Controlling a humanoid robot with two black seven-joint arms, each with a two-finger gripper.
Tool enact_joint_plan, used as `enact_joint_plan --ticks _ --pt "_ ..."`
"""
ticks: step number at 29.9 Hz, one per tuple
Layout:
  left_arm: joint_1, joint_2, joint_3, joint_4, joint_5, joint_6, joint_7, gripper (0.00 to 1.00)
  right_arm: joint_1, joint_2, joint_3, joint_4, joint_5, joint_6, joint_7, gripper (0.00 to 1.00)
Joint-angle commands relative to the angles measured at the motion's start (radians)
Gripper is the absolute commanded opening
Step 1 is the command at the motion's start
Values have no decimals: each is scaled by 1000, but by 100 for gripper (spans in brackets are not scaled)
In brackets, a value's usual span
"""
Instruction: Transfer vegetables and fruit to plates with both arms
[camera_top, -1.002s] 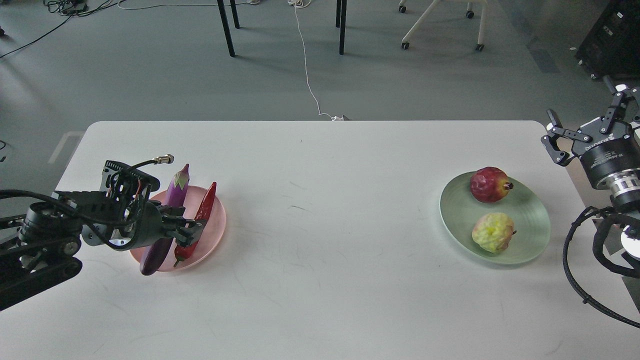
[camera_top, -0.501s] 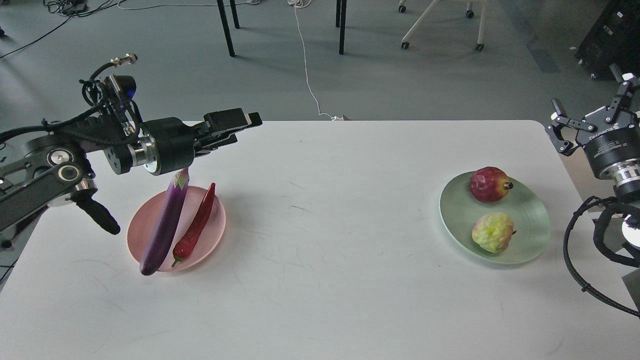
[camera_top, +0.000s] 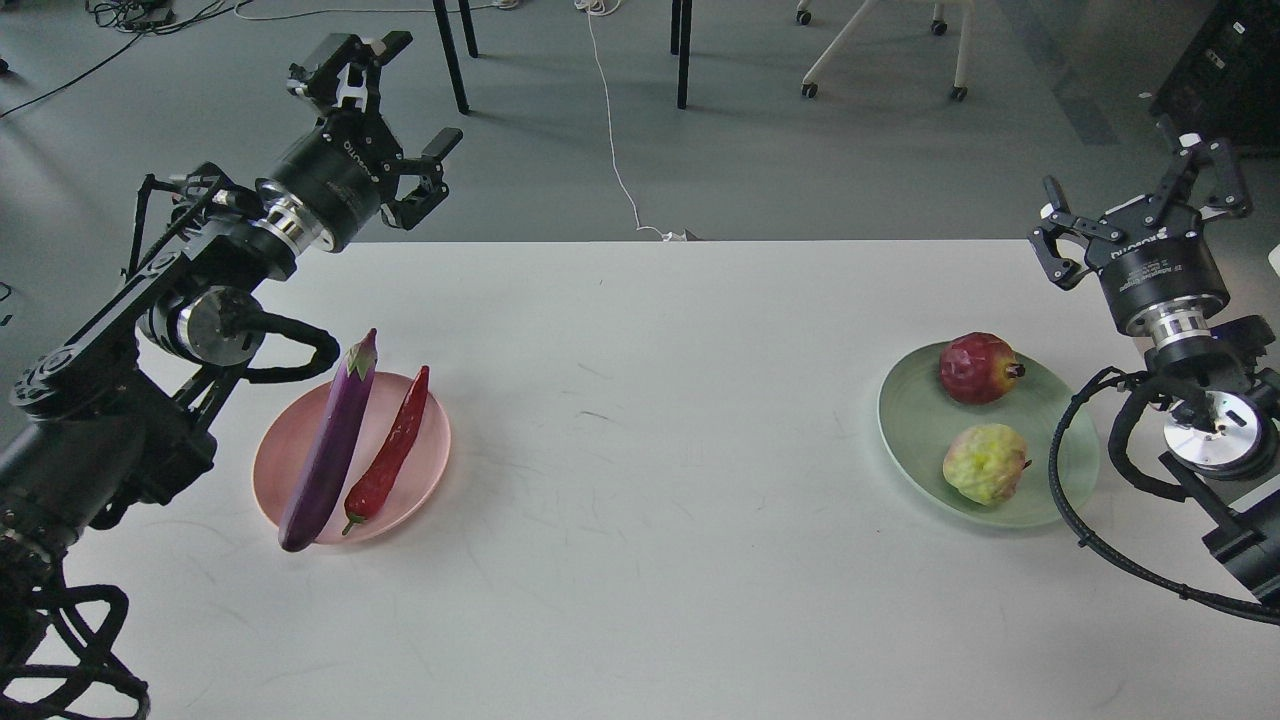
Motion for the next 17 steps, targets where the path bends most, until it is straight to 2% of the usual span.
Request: enact_joint_plan --ticks 1,5,17 --pt "25 -30 5 81 -182 -3 -17 98 52 47 10 -63 5 -1 -61 99" --pt "55 -47 -6 95 -262 -29 -25 98 80 125 23 -118 6 0 -98 99" --pt "117 -47 -12 86 -313 -33 -26 98 77 148 14 -125 3 5 -92 99"
